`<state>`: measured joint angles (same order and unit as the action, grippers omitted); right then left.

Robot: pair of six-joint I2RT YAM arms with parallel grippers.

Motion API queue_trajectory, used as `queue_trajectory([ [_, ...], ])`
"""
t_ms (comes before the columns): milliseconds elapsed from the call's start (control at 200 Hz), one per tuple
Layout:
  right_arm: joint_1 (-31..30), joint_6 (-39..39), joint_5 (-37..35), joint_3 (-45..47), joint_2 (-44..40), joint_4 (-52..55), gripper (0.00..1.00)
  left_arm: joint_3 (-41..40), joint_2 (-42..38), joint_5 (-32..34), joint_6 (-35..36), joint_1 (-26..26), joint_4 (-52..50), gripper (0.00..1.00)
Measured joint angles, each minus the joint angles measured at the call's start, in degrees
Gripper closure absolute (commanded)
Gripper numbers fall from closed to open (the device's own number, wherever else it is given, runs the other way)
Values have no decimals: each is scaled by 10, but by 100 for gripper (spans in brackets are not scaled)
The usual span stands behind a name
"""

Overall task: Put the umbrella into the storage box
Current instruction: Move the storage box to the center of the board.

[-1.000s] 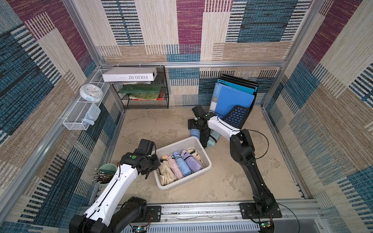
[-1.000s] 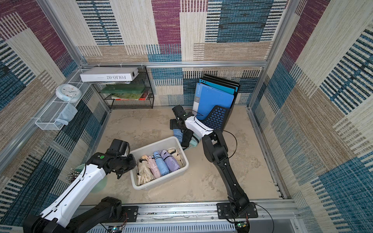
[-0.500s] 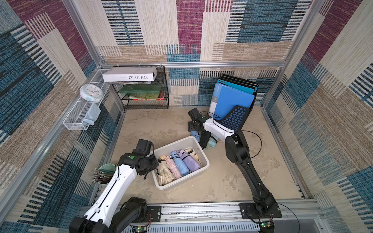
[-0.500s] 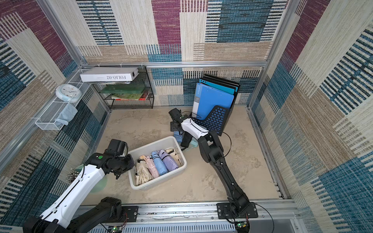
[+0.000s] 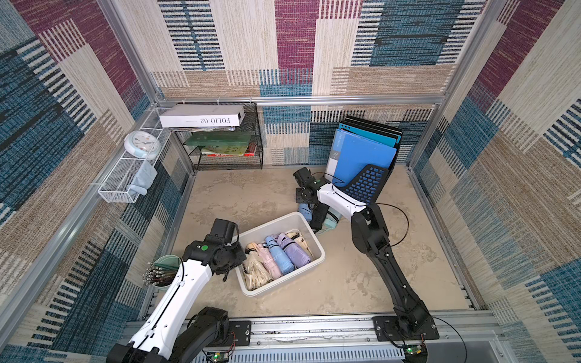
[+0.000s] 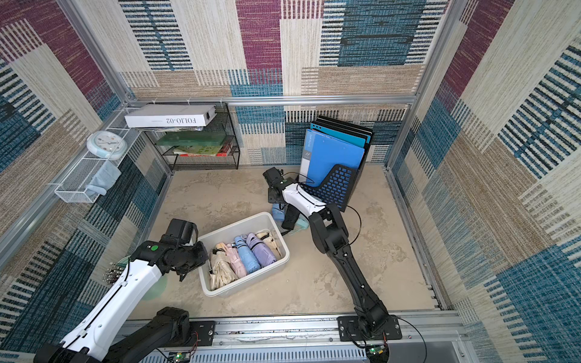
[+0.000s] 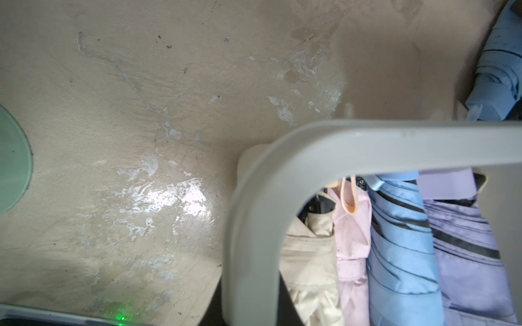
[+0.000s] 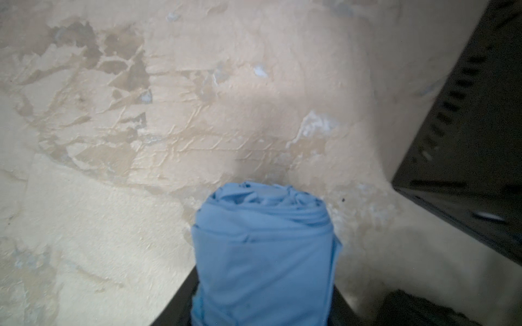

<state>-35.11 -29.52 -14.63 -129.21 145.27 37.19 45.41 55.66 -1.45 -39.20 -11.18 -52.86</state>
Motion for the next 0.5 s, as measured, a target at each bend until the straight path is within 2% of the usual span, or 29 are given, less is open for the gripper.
queue_trajectory([
  [501, 1, -6, -70, 26, -152, 4, 61, 4, 11, -4, 5, -1, 12, 100],
])
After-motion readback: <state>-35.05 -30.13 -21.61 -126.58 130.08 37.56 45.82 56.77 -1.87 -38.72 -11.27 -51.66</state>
